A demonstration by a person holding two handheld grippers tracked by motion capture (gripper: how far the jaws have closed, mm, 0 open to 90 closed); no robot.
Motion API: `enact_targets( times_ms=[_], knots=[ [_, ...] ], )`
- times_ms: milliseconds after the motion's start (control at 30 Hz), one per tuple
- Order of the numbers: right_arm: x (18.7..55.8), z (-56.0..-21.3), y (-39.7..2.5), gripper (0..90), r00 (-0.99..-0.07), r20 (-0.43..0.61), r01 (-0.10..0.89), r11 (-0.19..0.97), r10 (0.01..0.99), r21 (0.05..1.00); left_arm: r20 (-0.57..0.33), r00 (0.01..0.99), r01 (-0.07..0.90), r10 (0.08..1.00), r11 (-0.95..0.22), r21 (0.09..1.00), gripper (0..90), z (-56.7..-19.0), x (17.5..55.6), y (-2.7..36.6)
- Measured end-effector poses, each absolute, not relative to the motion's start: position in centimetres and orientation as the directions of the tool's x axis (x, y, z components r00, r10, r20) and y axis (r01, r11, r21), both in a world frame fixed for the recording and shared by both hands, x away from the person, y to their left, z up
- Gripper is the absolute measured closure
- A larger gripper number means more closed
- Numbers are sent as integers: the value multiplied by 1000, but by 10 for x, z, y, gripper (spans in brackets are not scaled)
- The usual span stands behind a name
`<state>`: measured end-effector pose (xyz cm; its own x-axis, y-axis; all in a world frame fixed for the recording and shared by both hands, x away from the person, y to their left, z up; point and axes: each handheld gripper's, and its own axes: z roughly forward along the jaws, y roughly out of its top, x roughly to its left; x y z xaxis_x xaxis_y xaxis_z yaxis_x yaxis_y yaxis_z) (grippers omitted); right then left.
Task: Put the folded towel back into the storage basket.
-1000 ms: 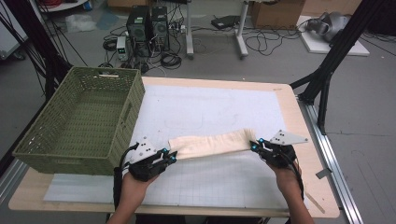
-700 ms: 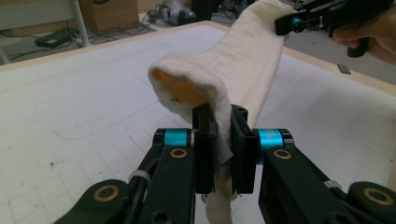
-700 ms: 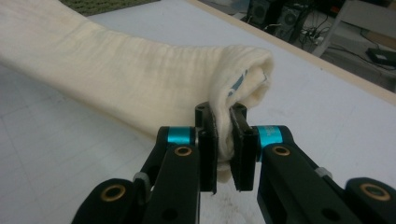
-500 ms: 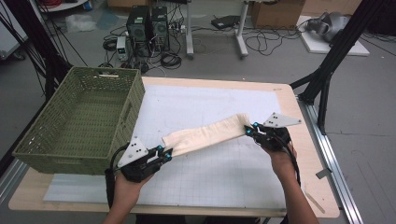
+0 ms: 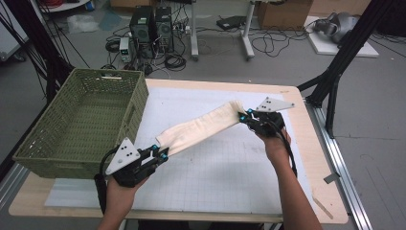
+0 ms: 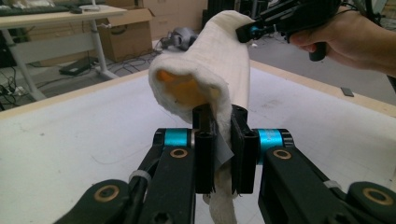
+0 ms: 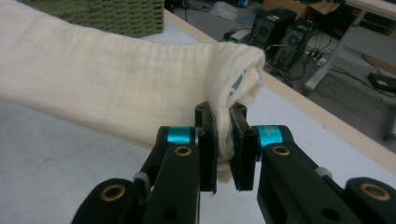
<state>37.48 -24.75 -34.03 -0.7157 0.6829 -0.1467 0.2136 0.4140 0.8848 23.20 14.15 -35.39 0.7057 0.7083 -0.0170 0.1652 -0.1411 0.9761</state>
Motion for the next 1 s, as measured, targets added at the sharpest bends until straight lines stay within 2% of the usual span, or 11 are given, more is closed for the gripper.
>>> enact_targets(
  times_ms=[467,1000],
  knots=[
    [426,-299,-186,833,-740,-187,159,438,646,885,-23,657,140,753,-92,986,821,-343,234,165],
    [464,-286,-115,834,-772,-202,115,446,602,888,-43,583,130,812,-41,991,824,-336,230,200]
  ],
)
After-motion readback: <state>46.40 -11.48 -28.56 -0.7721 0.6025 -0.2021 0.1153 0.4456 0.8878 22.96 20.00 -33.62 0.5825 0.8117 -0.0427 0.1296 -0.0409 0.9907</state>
